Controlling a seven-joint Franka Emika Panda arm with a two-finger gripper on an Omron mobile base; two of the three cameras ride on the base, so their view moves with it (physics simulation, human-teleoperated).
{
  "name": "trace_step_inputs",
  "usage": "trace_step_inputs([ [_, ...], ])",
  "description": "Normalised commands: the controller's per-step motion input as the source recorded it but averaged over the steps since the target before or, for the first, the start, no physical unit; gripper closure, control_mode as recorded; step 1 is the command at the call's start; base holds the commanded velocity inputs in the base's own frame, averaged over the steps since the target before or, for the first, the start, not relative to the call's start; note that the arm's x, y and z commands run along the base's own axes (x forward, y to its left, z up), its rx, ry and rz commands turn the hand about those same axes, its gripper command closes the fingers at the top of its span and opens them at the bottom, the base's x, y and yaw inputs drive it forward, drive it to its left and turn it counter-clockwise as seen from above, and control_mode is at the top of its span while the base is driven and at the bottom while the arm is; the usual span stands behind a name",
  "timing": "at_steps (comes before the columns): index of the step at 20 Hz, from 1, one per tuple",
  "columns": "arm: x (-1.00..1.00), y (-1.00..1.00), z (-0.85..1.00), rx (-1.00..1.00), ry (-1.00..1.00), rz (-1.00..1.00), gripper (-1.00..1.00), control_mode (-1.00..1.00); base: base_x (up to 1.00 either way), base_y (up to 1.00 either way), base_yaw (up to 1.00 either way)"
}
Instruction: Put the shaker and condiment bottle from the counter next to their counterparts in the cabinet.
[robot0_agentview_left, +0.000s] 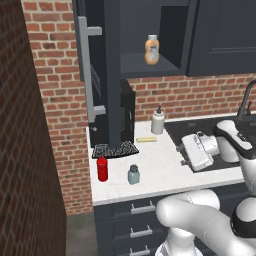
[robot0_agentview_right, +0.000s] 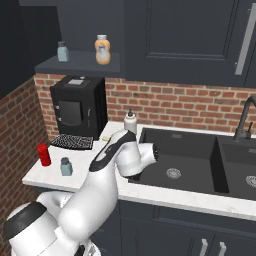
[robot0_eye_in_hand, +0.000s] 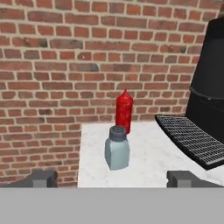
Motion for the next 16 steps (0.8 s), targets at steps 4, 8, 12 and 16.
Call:
trace_step_inputs([
  [4,-0.05,0.78,-0.88,0.01,-0.17,-0.07,-1.0,-1.0,0.0,0.0,0.0],
  [8,0.0,0.86,-0.27,0.0,-0.09,-0.12,-1.0,-1.0,0.0,0.0,0.0],
  [12,0.02,0.69,-0.21,0.0,-0.04,-0.05,-1.0,-1.0,0.0,0.0,0.0],
  [16,0.16,0.38,-0.05,0.0,0.03,0.01,-1.0,-1.0,0.0,0.0,0.0],
])
